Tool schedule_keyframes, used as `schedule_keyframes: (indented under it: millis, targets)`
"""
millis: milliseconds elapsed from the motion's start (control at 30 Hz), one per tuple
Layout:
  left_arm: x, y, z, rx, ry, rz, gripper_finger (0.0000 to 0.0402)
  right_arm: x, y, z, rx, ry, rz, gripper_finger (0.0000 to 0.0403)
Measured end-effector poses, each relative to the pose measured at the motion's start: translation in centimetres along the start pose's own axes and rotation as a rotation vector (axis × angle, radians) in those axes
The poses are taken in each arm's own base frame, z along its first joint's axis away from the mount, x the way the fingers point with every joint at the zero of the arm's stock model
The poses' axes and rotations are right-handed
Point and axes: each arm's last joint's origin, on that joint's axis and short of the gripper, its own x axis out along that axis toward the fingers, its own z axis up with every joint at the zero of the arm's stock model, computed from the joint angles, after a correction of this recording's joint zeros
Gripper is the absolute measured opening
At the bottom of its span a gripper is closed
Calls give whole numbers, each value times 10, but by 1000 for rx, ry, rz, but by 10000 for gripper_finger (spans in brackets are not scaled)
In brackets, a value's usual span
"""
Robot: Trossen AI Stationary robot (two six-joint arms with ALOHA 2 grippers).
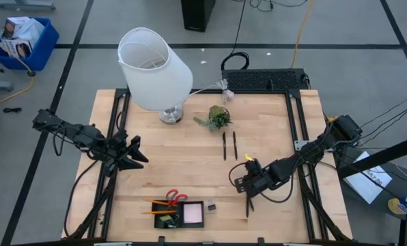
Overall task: Pick and place office supplies into organizer
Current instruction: Put the black pen into the mesh desk organizer
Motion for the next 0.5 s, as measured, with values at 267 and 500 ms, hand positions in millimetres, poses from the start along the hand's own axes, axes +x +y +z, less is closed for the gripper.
schedule_keyframes:
  millis: [267,500]
  targets:
    - [0,0,-1,-1,5,4,152,0,19,9,-61,-29,175,25]
    - [0,0,-1,-24,6,5,152,-8,50,29,-176,-247,458,25]
